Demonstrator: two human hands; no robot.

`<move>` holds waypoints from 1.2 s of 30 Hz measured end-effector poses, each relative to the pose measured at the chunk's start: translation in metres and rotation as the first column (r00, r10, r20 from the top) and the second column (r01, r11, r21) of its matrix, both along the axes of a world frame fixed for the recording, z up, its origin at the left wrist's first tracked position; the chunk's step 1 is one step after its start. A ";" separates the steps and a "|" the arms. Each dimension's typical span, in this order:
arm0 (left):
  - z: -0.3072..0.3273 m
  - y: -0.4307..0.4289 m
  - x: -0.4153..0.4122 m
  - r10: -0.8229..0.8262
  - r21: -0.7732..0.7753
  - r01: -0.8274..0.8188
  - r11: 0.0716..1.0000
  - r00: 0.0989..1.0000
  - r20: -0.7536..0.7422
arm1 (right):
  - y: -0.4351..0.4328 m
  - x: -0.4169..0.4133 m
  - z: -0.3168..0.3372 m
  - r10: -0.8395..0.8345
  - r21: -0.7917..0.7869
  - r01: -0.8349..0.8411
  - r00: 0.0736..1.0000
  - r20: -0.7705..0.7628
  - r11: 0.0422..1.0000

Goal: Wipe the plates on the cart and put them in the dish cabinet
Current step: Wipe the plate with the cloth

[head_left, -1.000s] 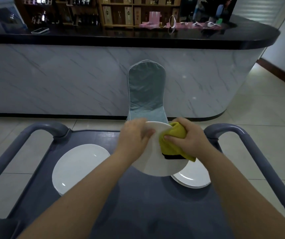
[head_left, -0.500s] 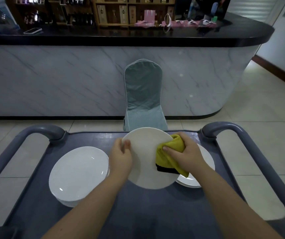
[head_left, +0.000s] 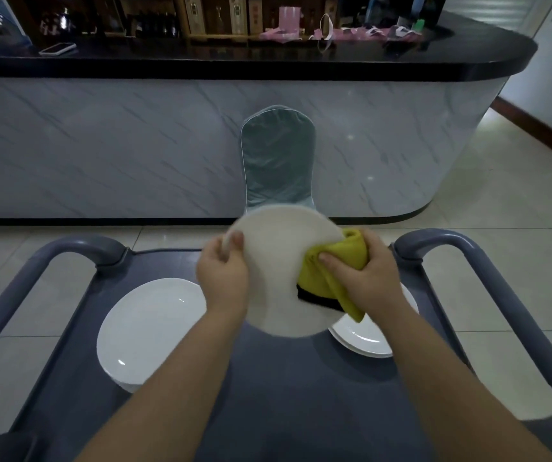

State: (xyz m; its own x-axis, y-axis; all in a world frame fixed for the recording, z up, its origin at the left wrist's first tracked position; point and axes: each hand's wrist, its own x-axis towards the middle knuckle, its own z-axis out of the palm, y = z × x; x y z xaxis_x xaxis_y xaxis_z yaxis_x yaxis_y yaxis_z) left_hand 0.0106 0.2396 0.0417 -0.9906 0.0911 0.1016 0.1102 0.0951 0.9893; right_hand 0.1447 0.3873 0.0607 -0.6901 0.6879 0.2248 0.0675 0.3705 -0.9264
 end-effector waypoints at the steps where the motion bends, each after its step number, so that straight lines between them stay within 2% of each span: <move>1: -0.020 -0.004 0.003 -0.031 -0.045 0.035 0.998 0.996 0.079 | -0.004 0.001 -0.011 0.012 0.031 -0.013 0.999 0.050 0.999; 3: -0.053 -0.016 0.007 -0.158 -0.224 0.197 0.954 0.971 0.179 | -0.008 0.004 -0.030 0.042 0.247 -0.072 0.992 0.123 0.966; 4: -0.059 -0.023 0.009 -0.193 -0.230 0.260 0.938 0.940 0.280 | -0.008 0.004 -0.035 0.064 0.396 -0.105 0.991 0.116 0.912; 5: -0.065 -0.031 0.009 -0.196 -0.162 0.278 0.947 0.897 0.395 | -0.006 0.004 -0.040 0.099 0.550 -0.137 0.990 0.098 0.824; 6: -0.065 -0.038 0.008 -0.214 -0.028 0.269 0.963 0.821 0.529 | -0.002 0.004 -0.044 0.134 0.682 -0.154 0.988 0.082 0.715; 7: -0.061 -0.045 0.008 -0.262 0.123 0.241 0.963 0.714 0.649 | 0.003 0.003 -0.049 0.160 0.777 -0.153 0.985 0.069 0.611; 8: -0.054 -0.051 0.011 -0.366 0.302 0.207 0.931 0.552 0.749 | 0.006 0.002 -0.051 0.180 0.841 -0.148 0.982 0.061 0.521; 9: -0.045 -0.054 0.014 -0.467 0.450 0.143 0.881 0.408 0.785 | 0.008 0.001 -0.052 0.200 0.884 -0.148 0.978 0.063 0.443; 10: -0.036 -0.054 0.017 -0.536 0.542 0.082 0.836 0.329 0.777 | 0.010 -0.001 -0.052 0.223 0.912 -0.156 0.972 0.074 0.380; 12: -0.023 -0.046 0.019 -0.571 0.601 0.015 0.799 0.330 0.751 | 0.008 -0.003 -0.050 0.268 0.938 -0.180 0.958 0.100 0.295; 16: -0.014 -0.028 0.016 -0.480 0.558 -0.124 0.821 0.380 0.791 | -0.001 -0.004 -0.050 0.303 0.958 -0.204 0.943 0.137 0.200; 18: -0.017 -0.030 0.015 -0.465 0.549 -0.144 0.824 0.384 0.798 | 0.002 0.003 -0.050 0.347 0.932 -0.298 0.913 0.215 0.206; 20: -0.018 -0.036 0.015 -0.498 0.586 -0.119 0.801 0.412 0.763 | 0.012 0.015 -0.049 0.389 0.859 -0.427 0.869 0.305 0.281; 21: -0.019 -0.039 0.015 -0.510 0.608 -0.108 0.787 0.441 0.739 | 0.016 0.021 -0.048 0.405 0.786 -0.488 0.852 0.332 0.380; 23: -0.021 -0.045 0.015 -0.531 0.649 -0.081 0.756 0.504 0.681 | 0.024 0.028 -0.040 0.364 0.555 -0.466 0.885 0.292 0.689; 24: -0.021 -0.046 0.016 -0.542 0.664 -0.062 0.745 0.523 0.658 | 0.027 0.025 -0.036 0.290 0.461 -0.373 0.926 0.243 0.805; 25: -0.020 -0.047 0.017 -0.551 0.672 -0.041 0.740 0.535 0.640 | 0.029 0.018 -0.031 0.175 0.409 -0.247 0.963 0.205 0.879; 26: -0.020 -0.047 0.020 -0.561 0.677 -0.020 0.736 0.541 0.626 | 0.029 0.007 -0.025 0.054 0.400 -0.124 0.982 0.183 0.908; 28: -0.021 -0.043 0.027 -0.581 0.683 0.016 0.730 0.542 0.608 | 0.019 -0.019 -0.016 -0.080 0.399 0.023 0.989 0.128 0.917; 29: -0.022 -0.040 0.030 -0.593 0.691 0.025 0.722 0.538 0.599 | 0.008 -0.032 -0.014 -0.072 0.395 0.027 0.992 0.102 0.918; 31: -0.024 -0.037 0.033 -0.604 0.703 0.026 0.711 0.535 0.591 | -0.021 -0.046 -0.021 0.063 0.454 -0.120 0.988 0.138 0.883; 34: -0.027 -0.041 0.031 -0.594 0.703 0.030 0.710 0.561 0.576 | -0.042 -0.027 -0.045 0.264 0.564 -0.401 0.913 0.311 0.722; 36: -0.032 -0.048 0.029 -0.585 0.702 0.026 0.711 0.576 0.571 | -0.027 -0.004 -0.057 0.293 0.596 -0.423 0.905 0.307 0.682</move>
